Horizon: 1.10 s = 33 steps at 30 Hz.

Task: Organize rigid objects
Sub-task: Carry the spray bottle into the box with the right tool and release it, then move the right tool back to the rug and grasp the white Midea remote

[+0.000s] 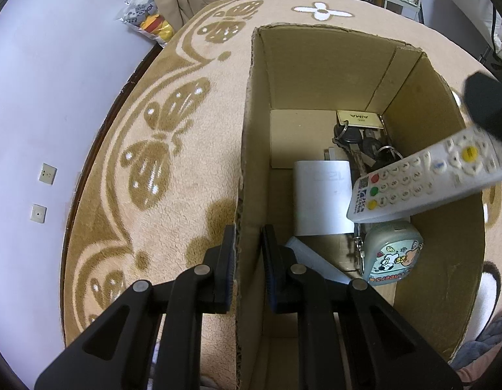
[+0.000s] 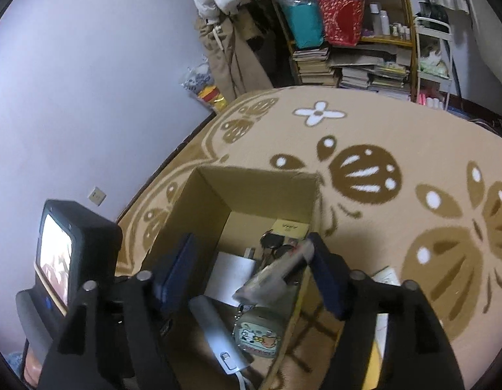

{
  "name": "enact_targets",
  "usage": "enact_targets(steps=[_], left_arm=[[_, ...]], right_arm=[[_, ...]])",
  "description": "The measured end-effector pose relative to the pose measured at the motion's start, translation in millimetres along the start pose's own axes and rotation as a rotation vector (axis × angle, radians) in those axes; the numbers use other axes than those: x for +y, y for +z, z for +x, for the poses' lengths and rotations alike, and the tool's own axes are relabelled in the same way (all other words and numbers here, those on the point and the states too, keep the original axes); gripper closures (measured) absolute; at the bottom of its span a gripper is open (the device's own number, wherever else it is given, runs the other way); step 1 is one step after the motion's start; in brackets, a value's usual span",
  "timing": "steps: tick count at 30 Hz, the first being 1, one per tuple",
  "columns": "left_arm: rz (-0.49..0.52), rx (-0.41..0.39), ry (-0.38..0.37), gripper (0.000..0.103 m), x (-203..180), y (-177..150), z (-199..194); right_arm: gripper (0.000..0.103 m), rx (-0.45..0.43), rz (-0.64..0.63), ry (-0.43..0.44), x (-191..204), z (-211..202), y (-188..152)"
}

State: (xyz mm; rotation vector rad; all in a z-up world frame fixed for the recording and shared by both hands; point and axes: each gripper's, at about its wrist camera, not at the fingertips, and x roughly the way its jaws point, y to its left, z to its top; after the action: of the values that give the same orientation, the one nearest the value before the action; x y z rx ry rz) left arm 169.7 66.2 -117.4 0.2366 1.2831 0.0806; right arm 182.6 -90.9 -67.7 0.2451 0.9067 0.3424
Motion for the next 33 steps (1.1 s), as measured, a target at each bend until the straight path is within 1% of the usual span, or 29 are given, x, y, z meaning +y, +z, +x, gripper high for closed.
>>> enact_targets(steps=[1, 3, 6, 8, 13, 18, 21, 24, 29, 33], left_arm=[[0.001, -0.001, 0.001, 0.087, -0.2, -0.2, 0.4], [0.002, -0.001, 0.002, 0.087, 0.0, -0.4, 0.7], [0.003, -0.001, 0.003, 0.087, 0.6, -0.4, 0.8], [0.003, -0.001, 0.004, 0.087, 0.7, -0.5, 0.9], [0.002, -0.001, 0.002, 0.087, 0.8, -0.3, 0.6], [0.005, -0.001, 0.005, 0.087, 1.0, 0.1, -0.3], [0.003, -0.001, 0.004, 0.087, 0.9, 0.1, -0.2], [0.004, -0.001, 0.006, 0.087, 0.9, 0.1, -0.1], [0.006, -0.001, 0.007, 0.087, 0.8, 0.1, -1.1], [0.008, -0.001, 0.009, 0.087, 0.6, 0.2, -1.2]], right_arm=[[0.021, -0.005, 0.006, 0.000, -2.7, -3.3, 0.9], [0.019, -0.017, 0.015, 0.004, -7.8, -10.4, 2.0], [0.013, -0.031, 0.020, -0.021, -16.4, -20.5, 1.7], [0.012, -0.041, 0.023, -0.045, -23.5, -27.6, -0.6], [0.012, -0.026, 0.048, -0.094, -45.7, -36.1, -11.5], [0.012, -0.018, 0.069, -0.162, -71.0, -42.3, -25.4], [0.012, 0.001, 0.099, -0.199, -89.2, -39.6, -35.3], [0.012, 0.011, 0.127, -0.210, -101.8, -36.3, -44.3], [0.012, 0.025, 0.137, -0.214, -116.8, -21.8, -56.4], [0.012, 0.057, 0.141, -0.211, -122.9, -5.6, -63.3]])
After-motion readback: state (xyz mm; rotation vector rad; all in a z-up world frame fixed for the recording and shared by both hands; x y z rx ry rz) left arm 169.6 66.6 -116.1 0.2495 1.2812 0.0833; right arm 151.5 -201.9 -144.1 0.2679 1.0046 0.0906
